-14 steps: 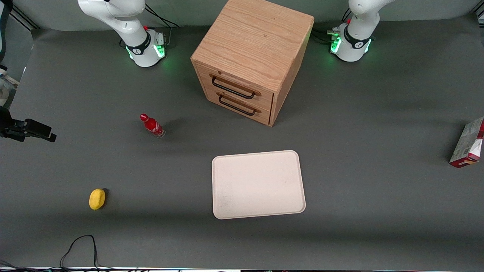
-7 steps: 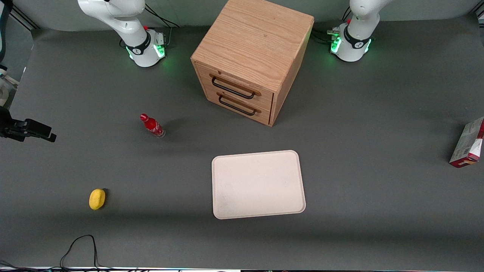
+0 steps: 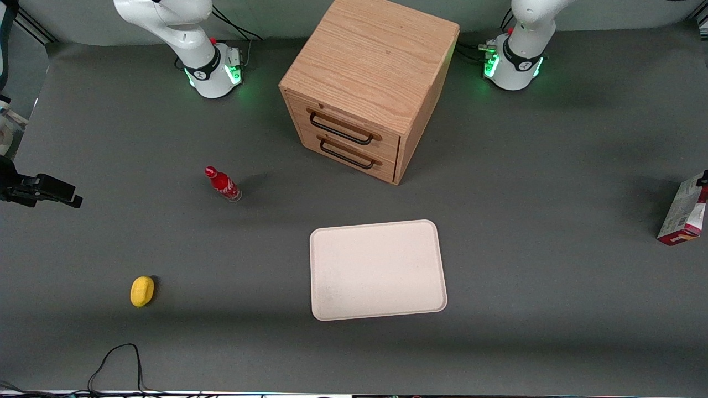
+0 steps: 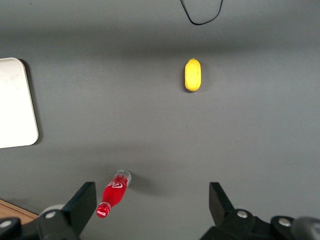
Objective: Place red cookie box on tray
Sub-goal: 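Align the open left gripper over the cookie box and close on it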
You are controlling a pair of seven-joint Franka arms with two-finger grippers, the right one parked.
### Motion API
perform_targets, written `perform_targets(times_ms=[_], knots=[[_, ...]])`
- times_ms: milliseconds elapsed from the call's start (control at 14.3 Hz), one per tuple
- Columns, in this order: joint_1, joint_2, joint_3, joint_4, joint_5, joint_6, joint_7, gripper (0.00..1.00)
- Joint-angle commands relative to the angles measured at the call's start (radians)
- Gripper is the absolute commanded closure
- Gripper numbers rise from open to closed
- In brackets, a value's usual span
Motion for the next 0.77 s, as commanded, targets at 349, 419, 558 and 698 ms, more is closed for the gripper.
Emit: perform_targets(times_ms=[349, 419, 558, 698], knots=[[-0.014, 0.065, 0.004, 0.006, 0.014, 0.088, 0.016, 0.00], [-0.012, 0.067, 0.004, 0.006, 0.013, 0.092, 0.016, 0.01], [-0.012, 0.067, 0.004, 0.004, 0.014, 0.083, 0.017, 0.99], [-0.015, 0.067, 0.004, 0.001, 0.013, 0.086, 0.016, 1.00]])
